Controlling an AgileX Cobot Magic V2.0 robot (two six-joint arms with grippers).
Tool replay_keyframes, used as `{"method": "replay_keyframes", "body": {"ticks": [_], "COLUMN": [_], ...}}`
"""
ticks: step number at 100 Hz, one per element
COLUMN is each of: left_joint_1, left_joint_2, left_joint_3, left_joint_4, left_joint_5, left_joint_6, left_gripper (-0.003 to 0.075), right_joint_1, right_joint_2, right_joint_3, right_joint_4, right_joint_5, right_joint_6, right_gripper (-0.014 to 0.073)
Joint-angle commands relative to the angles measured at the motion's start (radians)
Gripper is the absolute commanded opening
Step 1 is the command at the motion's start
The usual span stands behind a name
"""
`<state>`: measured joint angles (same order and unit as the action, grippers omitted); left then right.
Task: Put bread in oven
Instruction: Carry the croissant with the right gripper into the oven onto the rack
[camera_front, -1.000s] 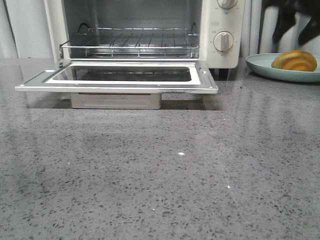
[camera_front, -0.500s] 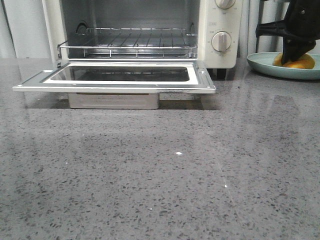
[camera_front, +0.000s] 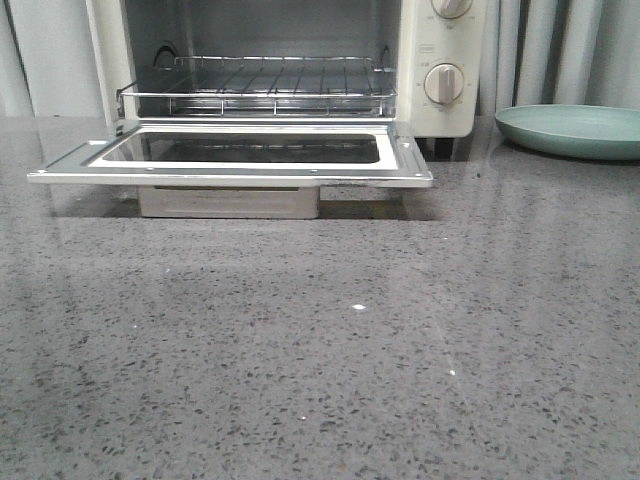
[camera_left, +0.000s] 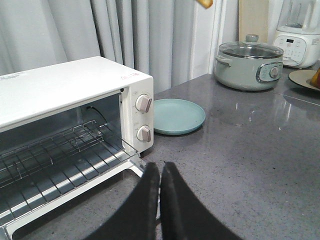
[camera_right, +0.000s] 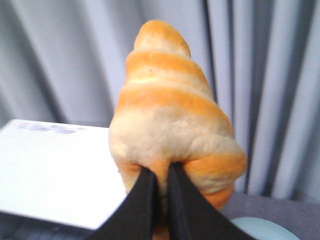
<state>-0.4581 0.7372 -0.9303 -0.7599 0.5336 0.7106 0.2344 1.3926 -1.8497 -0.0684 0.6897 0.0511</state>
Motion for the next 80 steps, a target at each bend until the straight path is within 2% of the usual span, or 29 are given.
{"method": "replay_keyframes", "body": {"ticks": [1,14,27,36,51,80], "left_joint_1": [0.002,0.002,0.002,0.002,0.002,0.002], "left_joint_2": [-0.003,-0.003,-0.010,-0.028,-0.061,-0.115], "left_joint_3": [-0.032,-0.032,-0.032,-0.032,-0.032,-0.032], "left_joint_4": [-0.014,-0.007,-0.007,-0.007,-0.007,-0.007], "left_joint_5": [-0.071,-0.072,-0.068,-0.064,-0.057,-0.046], "left_joint_6": [-0.002,-0.002,-0.002,-0.002,-0.002,-0.002], "left_gripper": [-0.0022,-0.0022,-0.0022,-0.0022,-0.0022,-0.0022], "right_joint_1": [0.091,0.271,0.363,0.367,0.363,0.343], "right_joint_2": [-0.050,-0.024,0.060,0.147,0.268,0.455], "right_joint_3": [0.013,0.080,0.150,0.155,0.153,0.058], "right_joint_4": [0.048,0.098,0.098,0.098,0.068,-0.041], "right_joint_5": [-0.053,-0.018,-0.028,-0.058,-0.224,-0.270], "right_joint_6": [-0.112,-0.256,-0.372,-0.388,-0.388,-0.388], "right_gripper": [-0.0069,-0.0069,-0.0069,-0.0069,-0.0069,-0.0069]}}
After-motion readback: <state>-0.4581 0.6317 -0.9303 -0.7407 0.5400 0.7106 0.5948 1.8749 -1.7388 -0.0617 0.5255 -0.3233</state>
